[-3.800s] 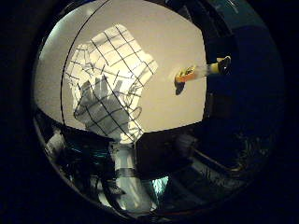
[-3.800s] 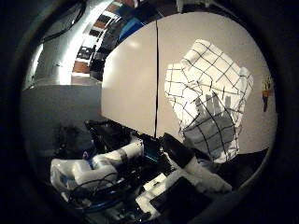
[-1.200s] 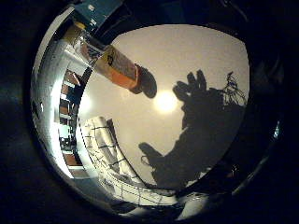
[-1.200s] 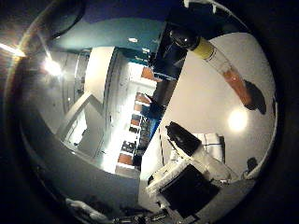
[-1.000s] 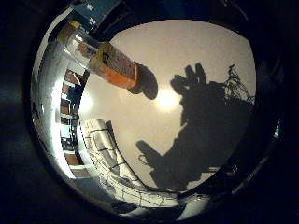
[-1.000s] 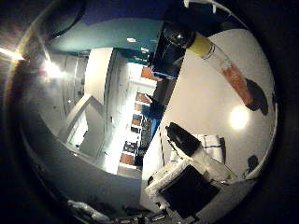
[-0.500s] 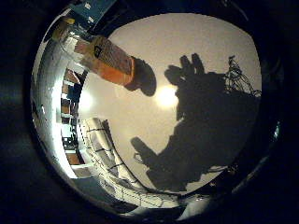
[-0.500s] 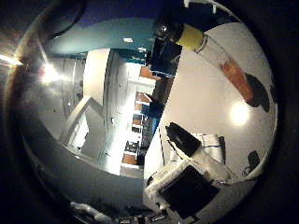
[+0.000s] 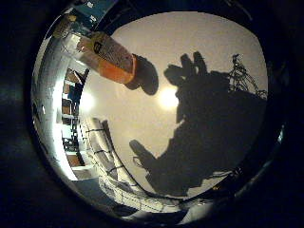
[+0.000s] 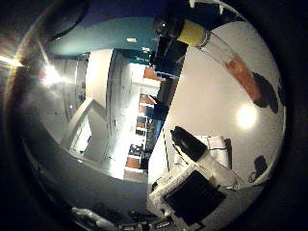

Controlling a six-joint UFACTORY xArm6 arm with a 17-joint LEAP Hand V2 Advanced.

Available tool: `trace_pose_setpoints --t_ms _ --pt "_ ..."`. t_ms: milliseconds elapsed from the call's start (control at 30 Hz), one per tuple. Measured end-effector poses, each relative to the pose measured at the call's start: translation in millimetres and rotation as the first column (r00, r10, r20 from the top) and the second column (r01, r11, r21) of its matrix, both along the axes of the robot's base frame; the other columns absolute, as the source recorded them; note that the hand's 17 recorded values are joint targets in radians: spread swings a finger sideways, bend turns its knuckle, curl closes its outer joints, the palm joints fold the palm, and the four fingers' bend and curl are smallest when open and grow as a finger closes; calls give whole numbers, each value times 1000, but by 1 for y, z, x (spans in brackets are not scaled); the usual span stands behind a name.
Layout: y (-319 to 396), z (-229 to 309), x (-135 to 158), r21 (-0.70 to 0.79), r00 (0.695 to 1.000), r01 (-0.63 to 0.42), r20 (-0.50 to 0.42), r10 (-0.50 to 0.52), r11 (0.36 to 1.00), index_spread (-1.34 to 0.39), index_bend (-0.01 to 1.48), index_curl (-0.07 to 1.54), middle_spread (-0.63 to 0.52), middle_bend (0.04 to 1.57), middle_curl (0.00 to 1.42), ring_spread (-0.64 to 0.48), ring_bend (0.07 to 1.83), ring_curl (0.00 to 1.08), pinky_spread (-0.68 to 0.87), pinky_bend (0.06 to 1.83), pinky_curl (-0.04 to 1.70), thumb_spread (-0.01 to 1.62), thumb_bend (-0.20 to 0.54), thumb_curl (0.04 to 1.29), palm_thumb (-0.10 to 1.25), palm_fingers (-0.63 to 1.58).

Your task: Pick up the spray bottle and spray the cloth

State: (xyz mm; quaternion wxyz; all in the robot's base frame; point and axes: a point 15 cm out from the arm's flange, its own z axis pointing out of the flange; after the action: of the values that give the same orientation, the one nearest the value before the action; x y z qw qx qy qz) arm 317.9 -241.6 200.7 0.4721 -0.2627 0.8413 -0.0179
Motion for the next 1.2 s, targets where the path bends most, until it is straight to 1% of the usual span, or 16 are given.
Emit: trace_pose_setpoints --t_ms 433,633,900,1200 --pt "-2 -9 -1 7 1000 -2 -12 2 1000 -90 151 264 197 274 366 230 486 273 379 391 307 1084 -21 407 709 120" --pt "-13 -10 6 10 1000 -2 -13 2 1000 -90 149 264 199 281 367 232 492 272 379 388 307 1084 -21 407 709 122" --pt "-39 -11 19 0 1000 9 -22 -9 1000 -90 152 265 200 285 366 232 492 271 380 389 308 1091 -21 408 713 120" --pt "-51 -9 49 20 1000 5 7 -5 1000 -78 150 268 201 284 364 232 501 273 387 377 306 1091 -21 402 718 132"
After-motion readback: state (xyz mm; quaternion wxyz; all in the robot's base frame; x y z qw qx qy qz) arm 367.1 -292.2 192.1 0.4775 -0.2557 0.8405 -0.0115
